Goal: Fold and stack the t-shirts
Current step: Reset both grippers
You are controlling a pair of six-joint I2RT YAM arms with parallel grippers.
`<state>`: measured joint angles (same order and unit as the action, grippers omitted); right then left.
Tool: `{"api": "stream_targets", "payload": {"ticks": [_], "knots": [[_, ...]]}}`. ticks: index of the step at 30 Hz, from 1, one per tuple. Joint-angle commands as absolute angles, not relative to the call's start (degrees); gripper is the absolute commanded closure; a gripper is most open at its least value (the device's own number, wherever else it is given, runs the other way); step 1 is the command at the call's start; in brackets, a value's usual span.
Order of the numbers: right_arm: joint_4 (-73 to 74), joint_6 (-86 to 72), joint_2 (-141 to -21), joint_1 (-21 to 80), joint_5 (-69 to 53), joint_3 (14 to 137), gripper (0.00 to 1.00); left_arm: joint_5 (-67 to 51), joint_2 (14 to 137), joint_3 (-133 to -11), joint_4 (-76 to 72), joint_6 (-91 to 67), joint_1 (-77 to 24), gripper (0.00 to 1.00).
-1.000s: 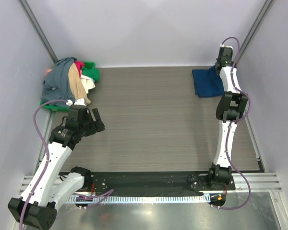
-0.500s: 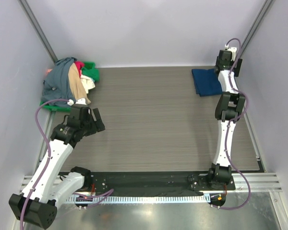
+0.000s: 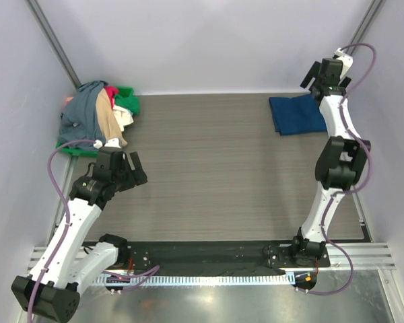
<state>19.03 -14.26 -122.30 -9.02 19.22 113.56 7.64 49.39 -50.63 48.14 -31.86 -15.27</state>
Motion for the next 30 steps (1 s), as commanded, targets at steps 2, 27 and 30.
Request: {"api": "stream_targets", "payload": {"ticks": [2,27,30], "knots": [[15.7,-28.1,-107.2,-4.2,3.9,99.3,0.00,7.3,49.4,-51.4,47.1,-31.3,-15.4,0.19],[-14.6,-36.5,-65.6,37.3,3.0,23.9,0.00,12.5,43.8,-51.5,46.9,-31.3,-15.5,0.17],[-17.3,-35.2,-64.4,37.8,2.2,22.9,0.00,13.0,43.9,-51.6,47.2,-31.4,-15.5,0.17]]}}
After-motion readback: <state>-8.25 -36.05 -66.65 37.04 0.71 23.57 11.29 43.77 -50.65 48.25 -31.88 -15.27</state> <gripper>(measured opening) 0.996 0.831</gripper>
